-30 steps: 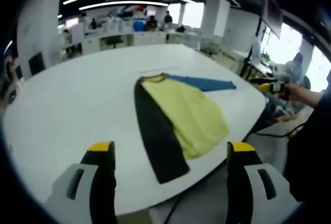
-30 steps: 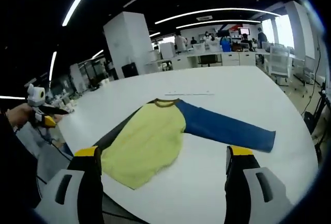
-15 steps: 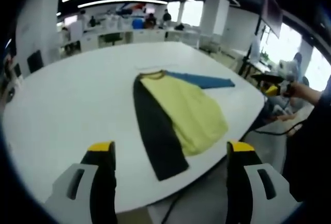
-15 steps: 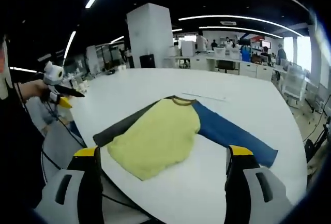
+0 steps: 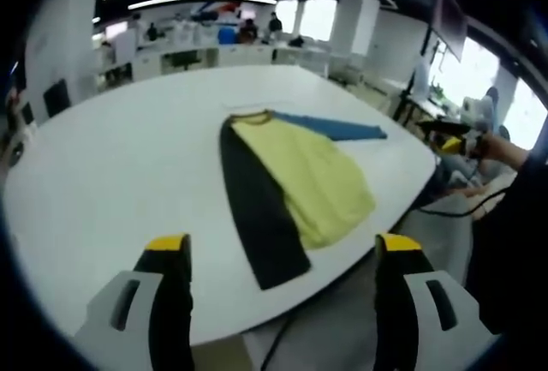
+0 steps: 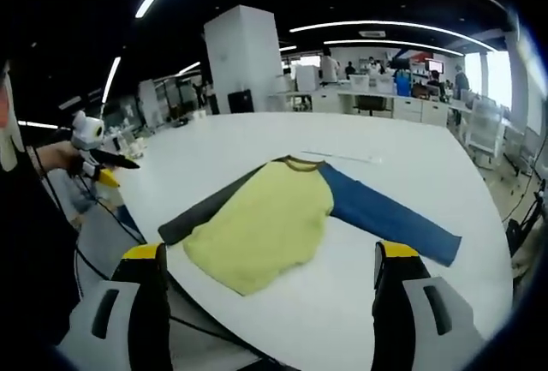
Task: Fold the garment on the visible template until the final outline fits inside the template.
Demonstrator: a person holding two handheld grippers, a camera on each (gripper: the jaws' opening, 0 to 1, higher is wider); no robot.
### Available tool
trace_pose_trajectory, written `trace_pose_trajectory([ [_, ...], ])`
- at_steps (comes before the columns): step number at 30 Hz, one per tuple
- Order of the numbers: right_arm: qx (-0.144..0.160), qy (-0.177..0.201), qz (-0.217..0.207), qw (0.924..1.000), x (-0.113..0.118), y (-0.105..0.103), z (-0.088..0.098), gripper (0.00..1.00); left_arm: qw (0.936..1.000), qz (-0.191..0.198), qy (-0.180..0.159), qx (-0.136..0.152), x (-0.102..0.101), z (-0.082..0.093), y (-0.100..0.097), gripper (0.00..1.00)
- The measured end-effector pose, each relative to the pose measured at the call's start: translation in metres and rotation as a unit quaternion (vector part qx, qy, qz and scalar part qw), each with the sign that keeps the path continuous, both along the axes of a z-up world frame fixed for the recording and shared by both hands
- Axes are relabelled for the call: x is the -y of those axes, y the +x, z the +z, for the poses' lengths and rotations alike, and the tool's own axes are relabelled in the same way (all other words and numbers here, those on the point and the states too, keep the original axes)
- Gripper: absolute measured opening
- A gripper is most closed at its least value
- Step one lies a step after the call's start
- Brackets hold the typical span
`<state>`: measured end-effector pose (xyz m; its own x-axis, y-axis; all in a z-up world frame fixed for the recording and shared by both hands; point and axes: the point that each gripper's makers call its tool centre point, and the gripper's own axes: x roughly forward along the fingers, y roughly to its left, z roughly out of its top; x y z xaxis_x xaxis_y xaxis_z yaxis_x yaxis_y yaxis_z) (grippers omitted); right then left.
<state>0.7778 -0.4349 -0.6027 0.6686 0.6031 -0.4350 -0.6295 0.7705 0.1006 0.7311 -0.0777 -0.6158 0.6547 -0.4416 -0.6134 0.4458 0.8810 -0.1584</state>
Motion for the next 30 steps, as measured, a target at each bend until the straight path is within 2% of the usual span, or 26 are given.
trace_pose_trajectory([
  [15,0.003,-0.002,-0.013,0.9999,0.002,0.002,-0.002,1.0,0.9998,-0.004,0.018,-0.004,0.008,-0.003,-0.007,0.84],
  [25,0.0,-0.001,-0.015,0.9999,0.003,-0.001,-0.005,1.0,0.9996,-0.01,0.018,-0.02,0.016,-0.026,-0.009,0.82],
  [30,0.0,-0.003,-0.016,0.9999,0.004,-0.002,-0.007,1.0,0.9994,-0.006,0.015,-0.03,0.012,-0.038,-0.011,0.81],
])
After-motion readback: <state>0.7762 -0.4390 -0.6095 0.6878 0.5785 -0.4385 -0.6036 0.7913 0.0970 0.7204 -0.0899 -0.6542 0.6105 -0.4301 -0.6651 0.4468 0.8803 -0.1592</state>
